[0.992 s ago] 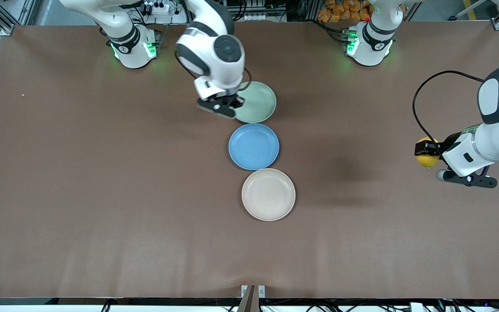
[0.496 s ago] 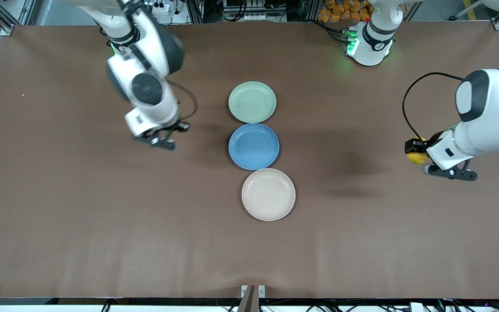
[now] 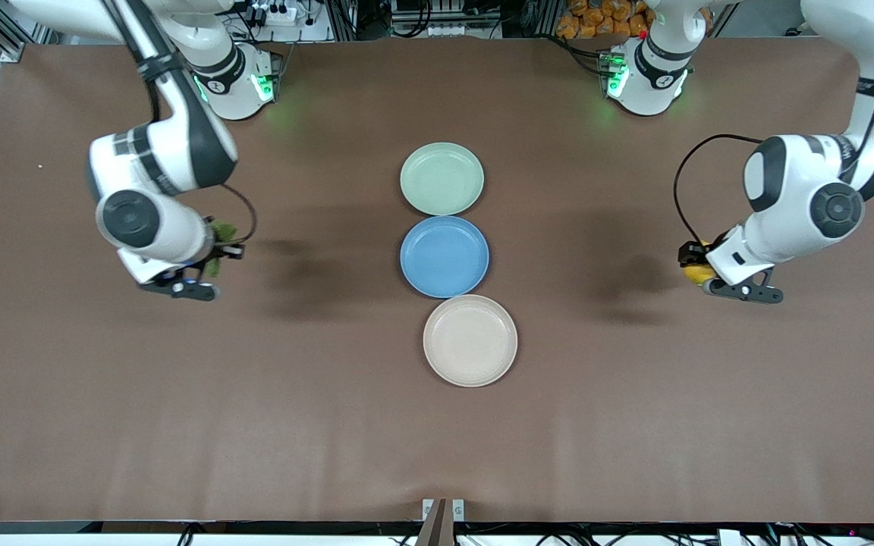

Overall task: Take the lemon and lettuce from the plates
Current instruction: 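Lower the lemon and lettuce onto the table with both grippers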

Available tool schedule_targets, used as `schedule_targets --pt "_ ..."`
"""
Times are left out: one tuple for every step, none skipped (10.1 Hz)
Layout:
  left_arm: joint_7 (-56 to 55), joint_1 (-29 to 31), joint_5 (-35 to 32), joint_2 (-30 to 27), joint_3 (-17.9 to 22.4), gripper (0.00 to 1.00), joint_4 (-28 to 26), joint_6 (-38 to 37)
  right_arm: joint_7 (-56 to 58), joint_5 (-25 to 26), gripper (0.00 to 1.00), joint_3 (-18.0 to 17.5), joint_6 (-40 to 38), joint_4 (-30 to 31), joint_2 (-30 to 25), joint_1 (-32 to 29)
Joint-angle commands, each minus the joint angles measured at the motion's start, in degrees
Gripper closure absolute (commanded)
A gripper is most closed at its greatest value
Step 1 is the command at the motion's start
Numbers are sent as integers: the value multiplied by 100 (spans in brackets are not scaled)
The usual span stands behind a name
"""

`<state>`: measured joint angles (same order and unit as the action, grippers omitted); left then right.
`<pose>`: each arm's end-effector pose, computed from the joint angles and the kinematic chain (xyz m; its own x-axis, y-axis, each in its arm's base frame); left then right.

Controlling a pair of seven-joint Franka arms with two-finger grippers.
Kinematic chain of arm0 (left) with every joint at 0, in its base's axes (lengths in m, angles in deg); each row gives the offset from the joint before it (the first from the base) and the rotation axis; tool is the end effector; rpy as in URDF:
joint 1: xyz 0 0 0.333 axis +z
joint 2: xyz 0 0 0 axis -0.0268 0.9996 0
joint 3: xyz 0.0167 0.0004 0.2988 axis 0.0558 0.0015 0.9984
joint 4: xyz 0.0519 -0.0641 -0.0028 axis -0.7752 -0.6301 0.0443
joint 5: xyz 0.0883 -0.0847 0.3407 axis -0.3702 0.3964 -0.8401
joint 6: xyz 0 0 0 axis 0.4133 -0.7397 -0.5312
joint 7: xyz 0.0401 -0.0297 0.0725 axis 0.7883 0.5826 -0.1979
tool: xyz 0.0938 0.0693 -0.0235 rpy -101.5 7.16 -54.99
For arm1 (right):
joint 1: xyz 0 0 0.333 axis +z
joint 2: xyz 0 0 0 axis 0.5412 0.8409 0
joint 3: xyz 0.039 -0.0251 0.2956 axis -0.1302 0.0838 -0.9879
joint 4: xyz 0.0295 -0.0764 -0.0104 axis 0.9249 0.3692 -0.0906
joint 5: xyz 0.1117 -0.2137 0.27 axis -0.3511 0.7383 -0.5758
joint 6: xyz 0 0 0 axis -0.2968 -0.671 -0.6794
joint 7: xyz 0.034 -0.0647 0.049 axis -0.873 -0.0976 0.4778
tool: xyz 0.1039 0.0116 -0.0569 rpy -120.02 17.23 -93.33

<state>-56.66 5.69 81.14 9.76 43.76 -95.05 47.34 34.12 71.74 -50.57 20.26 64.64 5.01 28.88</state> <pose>0.5134 -0.0127 0.2670 0.9751 -0.1833 -0.1249 -0.1809 -0.9830 0.0300 0.5269 0.0836 0.3269 0.9512 -0.1875 -0.2451 -0.1425 -0.9714 0.1900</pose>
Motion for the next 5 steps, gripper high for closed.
schedule_targets --pt "87 51 -123 389 -26 100 -211 807 426 -100 100 331 385 121 232 -235" --pt "87 51 -123 618 -26 100 -193 1098 488 -100 100 534 543 121 443 -227" --pt "70 51 -123 768 -26 100 -176 1240 489 -100 100 684 789 156 610 -166" --pt "52 51 -123 804 -26 100 -150 1241 480 -100 100 816 1157 252 812 -87" --pt "43 51 -123 813 -26 100 -132 1241 480 -109 100 965 1543 393 927 -34"
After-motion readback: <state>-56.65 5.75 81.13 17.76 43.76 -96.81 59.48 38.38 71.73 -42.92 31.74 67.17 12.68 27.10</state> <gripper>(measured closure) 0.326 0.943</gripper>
